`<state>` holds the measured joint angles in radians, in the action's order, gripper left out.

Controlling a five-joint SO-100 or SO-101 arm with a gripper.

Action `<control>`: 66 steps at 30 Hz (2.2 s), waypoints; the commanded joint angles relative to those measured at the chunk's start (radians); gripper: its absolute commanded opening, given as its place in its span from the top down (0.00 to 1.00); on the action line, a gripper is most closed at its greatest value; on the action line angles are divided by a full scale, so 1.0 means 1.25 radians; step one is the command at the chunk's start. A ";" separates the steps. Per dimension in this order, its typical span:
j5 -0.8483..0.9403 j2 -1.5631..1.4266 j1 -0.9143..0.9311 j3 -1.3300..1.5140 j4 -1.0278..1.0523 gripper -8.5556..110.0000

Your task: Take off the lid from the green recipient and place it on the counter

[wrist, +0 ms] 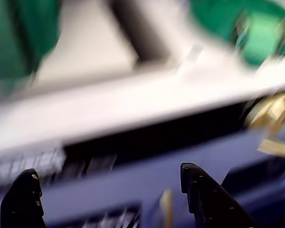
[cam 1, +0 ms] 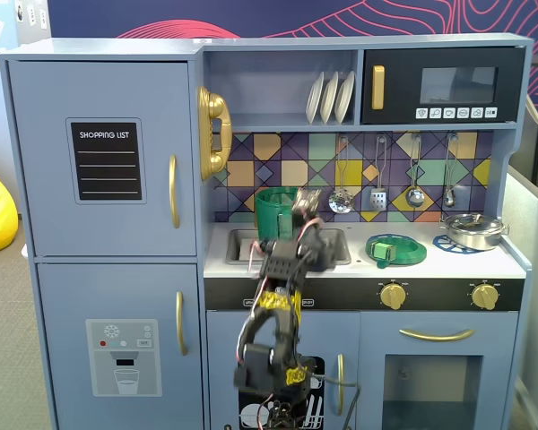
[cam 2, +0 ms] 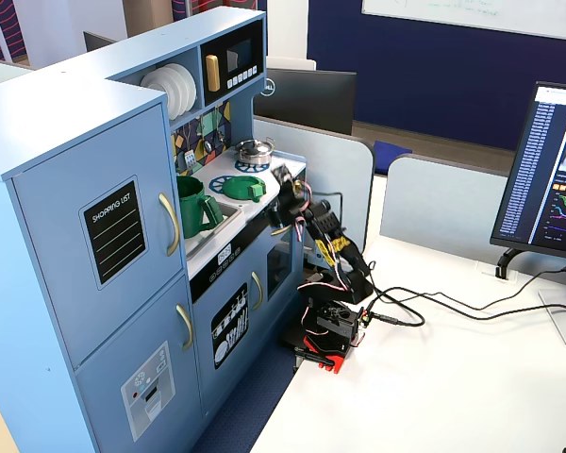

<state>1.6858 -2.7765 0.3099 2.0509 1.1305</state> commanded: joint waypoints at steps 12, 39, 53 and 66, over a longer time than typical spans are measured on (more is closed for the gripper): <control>0.016 -0.147 -0.256 0.549 -0.341 0.77; -0.066 -0.322 -0.261 0.757 0.150 0.93; -0.141 -0.322 -0.242 0.757 0.322 0.92; -0.142 -0.322 -0.241 0.757 0.322 0.92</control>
<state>1.5555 -3.1845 -0.0107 2.9775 1.3637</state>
